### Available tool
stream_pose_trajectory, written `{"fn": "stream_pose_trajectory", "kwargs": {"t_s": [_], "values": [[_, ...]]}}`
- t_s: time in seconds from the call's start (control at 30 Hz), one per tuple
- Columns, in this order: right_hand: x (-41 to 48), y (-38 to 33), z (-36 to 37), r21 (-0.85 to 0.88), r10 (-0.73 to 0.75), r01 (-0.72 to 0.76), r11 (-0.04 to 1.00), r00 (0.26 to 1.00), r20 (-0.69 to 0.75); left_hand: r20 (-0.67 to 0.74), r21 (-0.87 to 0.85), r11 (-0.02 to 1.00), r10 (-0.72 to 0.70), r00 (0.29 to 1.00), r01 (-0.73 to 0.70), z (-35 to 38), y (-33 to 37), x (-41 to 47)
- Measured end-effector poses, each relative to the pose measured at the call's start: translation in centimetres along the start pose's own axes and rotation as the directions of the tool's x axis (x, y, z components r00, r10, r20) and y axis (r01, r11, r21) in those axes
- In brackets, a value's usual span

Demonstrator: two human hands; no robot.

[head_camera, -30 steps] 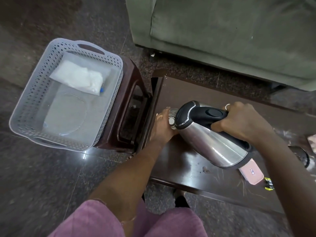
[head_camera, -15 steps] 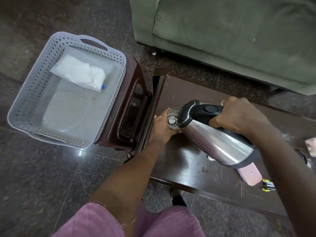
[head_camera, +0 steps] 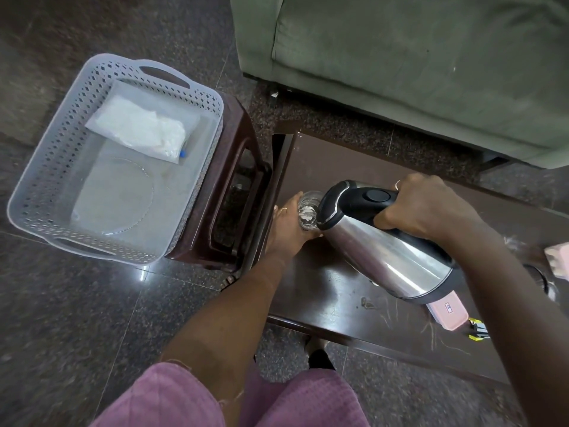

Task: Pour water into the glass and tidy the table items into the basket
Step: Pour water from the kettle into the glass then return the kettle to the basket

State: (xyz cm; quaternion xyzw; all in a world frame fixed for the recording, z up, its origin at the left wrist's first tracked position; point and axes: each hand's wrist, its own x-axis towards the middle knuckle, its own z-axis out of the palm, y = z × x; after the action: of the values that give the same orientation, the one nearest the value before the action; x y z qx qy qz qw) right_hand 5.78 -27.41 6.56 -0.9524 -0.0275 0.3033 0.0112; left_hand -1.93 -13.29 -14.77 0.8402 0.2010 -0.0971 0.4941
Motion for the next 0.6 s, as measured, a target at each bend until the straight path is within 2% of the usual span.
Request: {"fn": "stream_pose_trajectory", "kwargs": {"t_s": [0.6], "values": [[-0.09, 0.57, 0.18, 0.015, 0.045, -0.045, 0.999, 0.999, 0.01, -0.005, -0.041, 0.999, 0.004, 1.0, -0.005, -0.31, 0.39, -0.4]]}}
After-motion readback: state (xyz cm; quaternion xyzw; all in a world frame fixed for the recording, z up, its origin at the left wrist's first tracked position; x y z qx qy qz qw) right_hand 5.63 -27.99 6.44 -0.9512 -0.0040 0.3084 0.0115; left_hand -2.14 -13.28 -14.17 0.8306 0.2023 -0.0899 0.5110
